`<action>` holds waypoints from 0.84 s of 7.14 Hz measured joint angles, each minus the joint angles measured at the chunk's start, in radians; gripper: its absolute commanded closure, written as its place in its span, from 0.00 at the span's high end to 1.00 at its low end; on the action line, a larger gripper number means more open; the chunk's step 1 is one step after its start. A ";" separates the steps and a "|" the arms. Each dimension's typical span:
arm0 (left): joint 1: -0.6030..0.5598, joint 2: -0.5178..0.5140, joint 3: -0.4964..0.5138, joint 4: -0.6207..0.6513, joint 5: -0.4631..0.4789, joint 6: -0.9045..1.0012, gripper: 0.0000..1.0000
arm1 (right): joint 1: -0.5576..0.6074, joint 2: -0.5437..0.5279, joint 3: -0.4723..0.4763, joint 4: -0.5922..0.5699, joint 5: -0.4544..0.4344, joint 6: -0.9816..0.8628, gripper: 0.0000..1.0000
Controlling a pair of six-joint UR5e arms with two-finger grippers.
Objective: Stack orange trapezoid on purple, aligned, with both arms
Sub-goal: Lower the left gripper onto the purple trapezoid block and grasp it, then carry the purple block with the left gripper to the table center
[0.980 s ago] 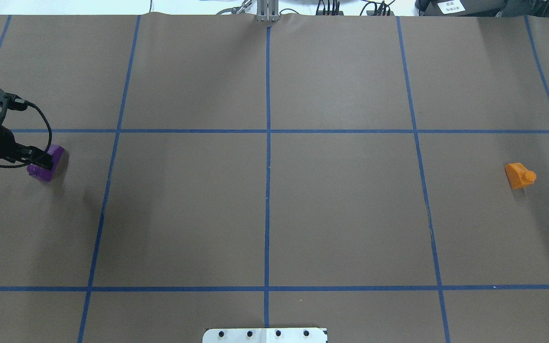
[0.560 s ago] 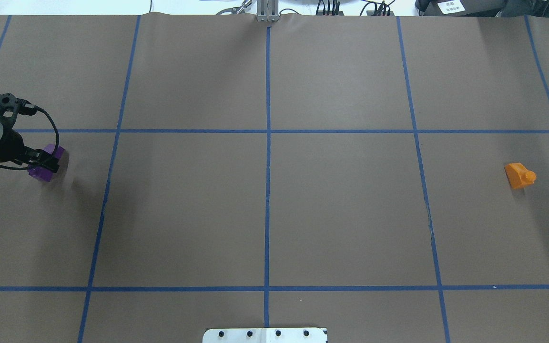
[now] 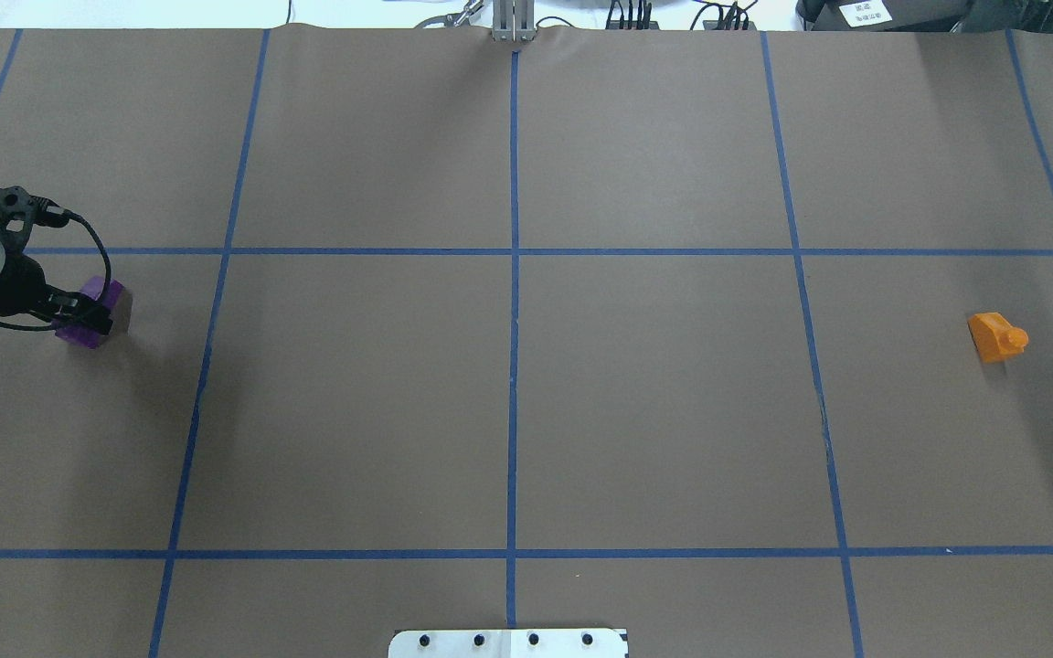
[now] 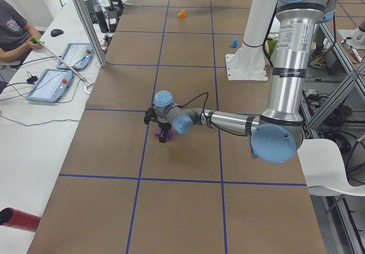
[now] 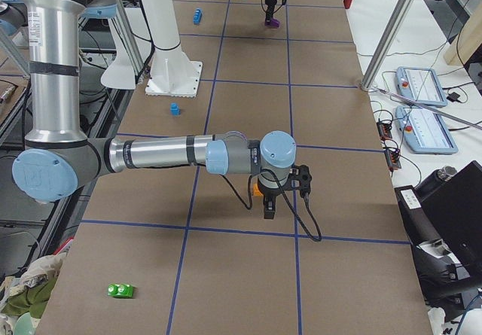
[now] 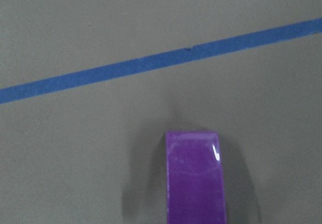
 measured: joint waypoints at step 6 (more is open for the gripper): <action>0.002 -0.007 -0.241 0.207 0.004 -0.001 0.00 | 0.000 0.005 0.002 0.000 0.002 0.008 1.00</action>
